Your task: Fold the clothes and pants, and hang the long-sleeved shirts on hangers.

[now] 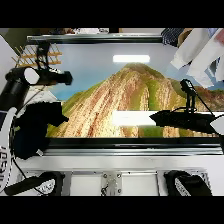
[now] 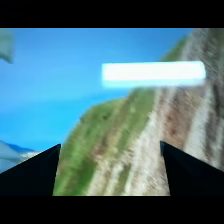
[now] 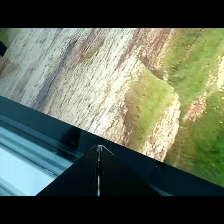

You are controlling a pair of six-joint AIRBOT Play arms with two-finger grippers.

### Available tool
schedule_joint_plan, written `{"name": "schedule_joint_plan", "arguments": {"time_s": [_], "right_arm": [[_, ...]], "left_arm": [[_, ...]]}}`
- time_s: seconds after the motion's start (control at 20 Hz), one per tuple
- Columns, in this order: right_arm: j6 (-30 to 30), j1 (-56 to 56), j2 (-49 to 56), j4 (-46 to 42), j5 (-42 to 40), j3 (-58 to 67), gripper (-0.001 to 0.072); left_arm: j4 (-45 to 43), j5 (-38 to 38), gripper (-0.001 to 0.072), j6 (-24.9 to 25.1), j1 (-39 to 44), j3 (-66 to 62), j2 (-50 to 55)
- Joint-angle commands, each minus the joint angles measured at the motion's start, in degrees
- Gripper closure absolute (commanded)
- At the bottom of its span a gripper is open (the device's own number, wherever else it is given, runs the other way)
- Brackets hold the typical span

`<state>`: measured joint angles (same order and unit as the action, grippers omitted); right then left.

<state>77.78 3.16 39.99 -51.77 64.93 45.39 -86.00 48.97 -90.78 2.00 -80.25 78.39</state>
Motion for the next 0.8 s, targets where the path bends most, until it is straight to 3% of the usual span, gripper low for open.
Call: {"name": "schedule_joint_plan", "arguments": {"time_s": [0.0,0.35,0.75], "right_arm": [[0.02,0.04,0.04,0.2,0.02,-0.02,0.0701],[0.0,0.04,0.04,0.22,0.0,-0.07,0.0701],[0.02,0.04,0.04,0.24,0.0,-0.07,0.0701]], "left_arm": [[-13.79,-4.46,0.0019,-5.62,-8.26,-10.4,10.43],[-28.24,0.72,0.0018,-4.92,-11.63,-26.4,34.4],[-28.37,5.62,0.0021,-4.17,-11.61,-35.17,46.71]]}}
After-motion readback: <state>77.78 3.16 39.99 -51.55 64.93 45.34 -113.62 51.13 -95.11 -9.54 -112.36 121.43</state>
